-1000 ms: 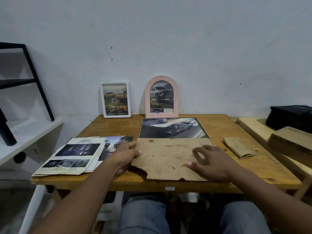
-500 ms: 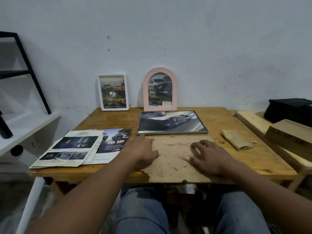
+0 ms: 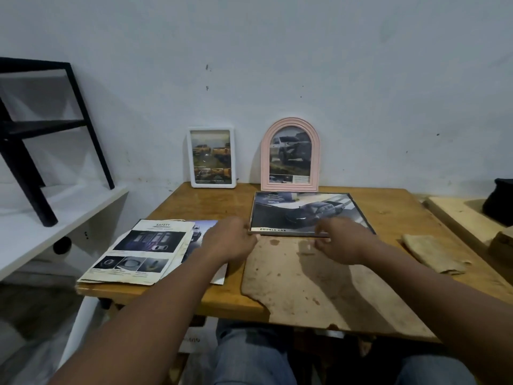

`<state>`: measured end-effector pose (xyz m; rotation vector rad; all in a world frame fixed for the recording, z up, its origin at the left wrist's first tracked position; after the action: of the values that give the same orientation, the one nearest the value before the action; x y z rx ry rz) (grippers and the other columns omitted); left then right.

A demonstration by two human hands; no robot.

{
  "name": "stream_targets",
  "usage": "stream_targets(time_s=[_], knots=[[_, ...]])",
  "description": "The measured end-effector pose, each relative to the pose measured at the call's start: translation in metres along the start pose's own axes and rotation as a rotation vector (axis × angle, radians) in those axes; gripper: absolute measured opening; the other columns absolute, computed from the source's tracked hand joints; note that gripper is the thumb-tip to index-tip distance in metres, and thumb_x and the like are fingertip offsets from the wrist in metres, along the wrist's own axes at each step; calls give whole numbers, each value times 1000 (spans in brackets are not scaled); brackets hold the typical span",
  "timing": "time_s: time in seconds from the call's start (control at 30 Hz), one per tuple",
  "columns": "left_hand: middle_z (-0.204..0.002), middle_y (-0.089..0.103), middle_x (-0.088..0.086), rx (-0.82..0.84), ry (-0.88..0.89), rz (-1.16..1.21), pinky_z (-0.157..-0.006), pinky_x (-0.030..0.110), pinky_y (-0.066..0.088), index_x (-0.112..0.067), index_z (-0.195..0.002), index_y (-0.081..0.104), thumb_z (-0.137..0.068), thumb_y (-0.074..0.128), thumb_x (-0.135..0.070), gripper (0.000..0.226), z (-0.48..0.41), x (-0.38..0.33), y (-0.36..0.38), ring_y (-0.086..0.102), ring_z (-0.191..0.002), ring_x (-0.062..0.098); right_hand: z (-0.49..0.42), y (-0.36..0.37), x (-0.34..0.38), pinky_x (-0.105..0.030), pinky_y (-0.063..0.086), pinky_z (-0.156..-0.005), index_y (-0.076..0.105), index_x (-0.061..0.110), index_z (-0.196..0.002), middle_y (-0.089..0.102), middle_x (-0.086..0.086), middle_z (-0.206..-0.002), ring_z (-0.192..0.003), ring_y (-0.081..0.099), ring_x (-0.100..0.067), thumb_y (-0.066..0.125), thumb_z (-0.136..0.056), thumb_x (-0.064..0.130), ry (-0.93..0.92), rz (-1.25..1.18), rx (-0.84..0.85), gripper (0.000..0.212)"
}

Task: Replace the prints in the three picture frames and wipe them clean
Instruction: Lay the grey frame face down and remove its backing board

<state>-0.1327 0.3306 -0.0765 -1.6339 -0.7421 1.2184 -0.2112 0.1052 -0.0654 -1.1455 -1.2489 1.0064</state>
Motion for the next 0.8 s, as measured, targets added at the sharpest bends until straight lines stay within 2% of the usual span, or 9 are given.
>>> stream_targets(time_s=[0.07,0.2,0.33,0.47,0.6,0.7,0.8], knots=[[-110,70,-3,-19,-24,42,-87,41,58,-21,-115,69,-94,64,-43,31,-6,14,-7,65,-97,17,-19,-5,16,-36,55,-93,61,22,-126,64,-1,-125,-108,61,-19,59,-97,40,-8,-51,-10,34],[-127,67,-1,-51,-47,113,-93,40,54,-21,-130,65,-94,67,-42,42,-20,27,-11,62,-114,19,-49,-7,27,-34,53,-88,62,21,-123,65,-2,-121,-104,60,-20,60,-96,41,28,-67,-34,33],[-131,65,1,-61,-27,169,-93,38,54,-19,-137,60,-95,67,-39,48,-38,21,-4,62,-116,19,-65,-6,2,-43,55,-91,60,25,-124,65,-3,-124,-108,61,-23,59,-93,48,165,-88,-104,39],[-128,65,-3,-55,19,184,-83,32,51,-22,-132,61,-95,66,-41,41,-61,6,8,61,-111,17,-68,-7,-49,-45,53,-92,55,22,-131,63,-6,-126,-110,59,-26,54,-92,53,401,-91,-127,50],[-126,61,-3,-40,56,104,-89,35,53,-24,-127,61,-91,67,-48,44,-82,-3,24,57,-108,17,-66,6,-87,-47,49,-95,56,21,-124,62,-7,-124,-112,56,-30,55,-84,55,565,-101,-85,52],[-124,57,-1,-29,62,3,-93,37,52,-23,-123,62,-93,64,-49,40,-89,-5,34,54,-107,18,-71,20,-92,-48,53,-89,58,19,-118,64,-7,-115,-104,59,-29,56,-80,58,585,-143,-100,54],[-124,55,0,-49,43,-46,-90,37,53,-21,-120,63,-95,59,-49,38,-94,2,35,54,-105,17,-77,25,-83,-46,55,-85,60,19,-112,66,-6,-108,-98,61,-28,58,-81,53,546,-159,-126,46]])
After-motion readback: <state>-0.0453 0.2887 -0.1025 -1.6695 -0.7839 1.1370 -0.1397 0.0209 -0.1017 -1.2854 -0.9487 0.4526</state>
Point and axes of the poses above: each hand's wrist, its own z-axis away from the middle knuckle, its own y-axis out of the palm, x = y × z, the point moved 6 cm from there along -z, towards the middle knuckle
